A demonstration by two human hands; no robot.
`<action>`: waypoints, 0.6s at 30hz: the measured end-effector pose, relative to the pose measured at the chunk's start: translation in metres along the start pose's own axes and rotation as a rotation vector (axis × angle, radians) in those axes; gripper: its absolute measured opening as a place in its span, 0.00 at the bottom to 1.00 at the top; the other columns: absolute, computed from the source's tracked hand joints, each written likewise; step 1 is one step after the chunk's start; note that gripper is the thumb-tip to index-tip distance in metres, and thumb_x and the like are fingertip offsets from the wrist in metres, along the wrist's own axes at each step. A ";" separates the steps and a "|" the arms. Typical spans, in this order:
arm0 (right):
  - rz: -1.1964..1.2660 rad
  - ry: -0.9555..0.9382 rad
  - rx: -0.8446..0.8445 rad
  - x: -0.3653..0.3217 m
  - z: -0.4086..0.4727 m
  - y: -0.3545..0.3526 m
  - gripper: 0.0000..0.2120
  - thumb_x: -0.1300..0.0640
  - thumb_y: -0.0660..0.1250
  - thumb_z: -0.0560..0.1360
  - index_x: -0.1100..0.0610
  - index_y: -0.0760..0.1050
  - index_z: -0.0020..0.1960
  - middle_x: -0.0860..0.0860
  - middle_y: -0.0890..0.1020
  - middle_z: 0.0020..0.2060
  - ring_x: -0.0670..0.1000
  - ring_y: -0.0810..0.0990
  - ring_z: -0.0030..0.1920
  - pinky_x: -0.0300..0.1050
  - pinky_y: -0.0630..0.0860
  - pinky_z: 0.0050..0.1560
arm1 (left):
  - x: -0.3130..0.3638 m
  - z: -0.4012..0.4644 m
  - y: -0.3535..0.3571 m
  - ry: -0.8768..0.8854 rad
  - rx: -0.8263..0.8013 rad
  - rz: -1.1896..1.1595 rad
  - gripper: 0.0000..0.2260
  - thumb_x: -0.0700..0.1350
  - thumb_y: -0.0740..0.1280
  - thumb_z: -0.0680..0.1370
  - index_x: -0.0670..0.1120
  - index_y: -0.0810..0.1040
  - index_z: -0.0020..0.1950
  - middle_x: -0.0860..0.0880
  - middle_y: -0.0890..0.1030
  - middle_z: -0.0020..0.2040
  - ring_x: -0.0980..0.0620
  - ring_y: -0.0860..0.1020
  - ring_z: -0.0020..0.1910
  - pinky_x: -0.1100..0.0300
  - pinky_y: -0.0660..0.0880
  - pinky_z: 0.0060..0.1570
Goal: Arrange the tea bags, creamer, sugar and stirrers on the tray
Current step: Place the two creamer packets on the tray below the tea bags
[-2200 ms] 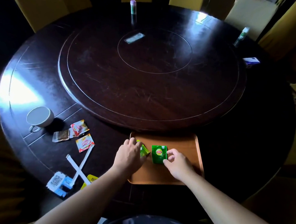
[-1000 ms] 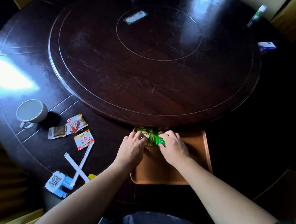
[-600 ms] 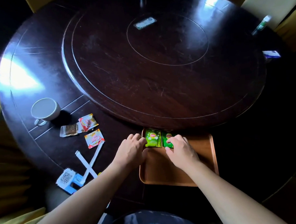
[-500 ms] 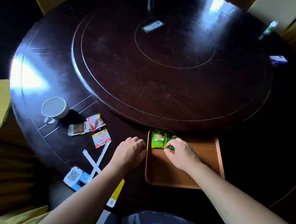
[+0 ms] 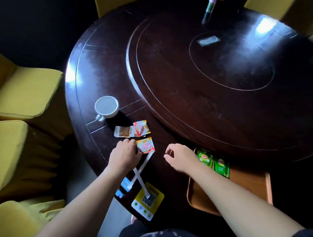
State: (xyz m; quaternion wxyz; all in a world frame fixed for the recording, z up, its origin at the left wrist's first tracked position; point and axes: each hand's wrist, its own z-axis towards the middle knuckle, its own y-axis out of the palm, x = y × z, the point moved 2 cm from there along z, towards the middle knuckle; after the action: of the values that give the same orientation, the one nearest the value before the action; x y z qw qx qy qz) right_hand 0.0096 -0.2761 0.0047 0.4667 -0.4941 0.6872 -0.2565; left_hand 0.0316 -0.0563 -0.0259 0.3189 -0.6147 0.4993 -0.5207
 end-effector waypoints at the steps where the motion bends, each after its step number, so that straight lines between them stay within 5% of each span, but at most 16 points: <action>1: -0.018 -0.013 -0.012 -0.009 0.009 0.000 0.08 0.46 0.65 0.76 0.49 0.76 0.49 0.50 0.80 0.50 0.54 0.79 0.52 0.53 0.77 0.54 | -0.001 0.001 0.001 -0.014 0.011 0.000 0.16 0.57 0.67 0.72 0.47 0.75 0.52 0.46 0.77 0.50 0.43 0.75 0.54 0.47 0.78 0.45; 11: -0.172 -0.161 0.029 -0.072 0.100 -0.012 0.17 0.50 0.67 0.74 0.54 0.72 0.61 0.54 0.75 0.57 0.58 0.73 0.59 0.57 0.75 0.56 | 0.004 0.016 0.013 0.033 0.131 0.030 0.26 0.66 0.68 0.68 0.46 0.75 0.54 0.46 0.75 0.51 0.43 0.74 0.51 0.48 0.75 0.39; 18: -0.272 -0.252 -0.032 -0.092 0.135 -0.008 0.29 0.55 0.71 0.72 0.52 0.65 0.71 0.52 0.72 0.65 0.57 0.67 0.65 0.59 0.74 0.60 | -0.001 0.017 0.007 -0.050 0.055 -0.319 0.27 0.63 0.74 0.66 0.50 0.69 0.54 0.50 0.77 0.48 0.44 0.74 0.50 0.46 0.76 0.44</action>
State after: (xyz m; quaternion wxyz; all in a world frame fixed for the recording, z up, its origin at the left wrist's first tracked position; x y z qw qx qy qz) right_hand 0.1410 -0.1800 -0.0112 0.5022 -0.6180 0.5542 -0.2422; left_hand 0.0455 -0.0591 -0.0369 0.2613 -0.6901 0.3726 -0.5627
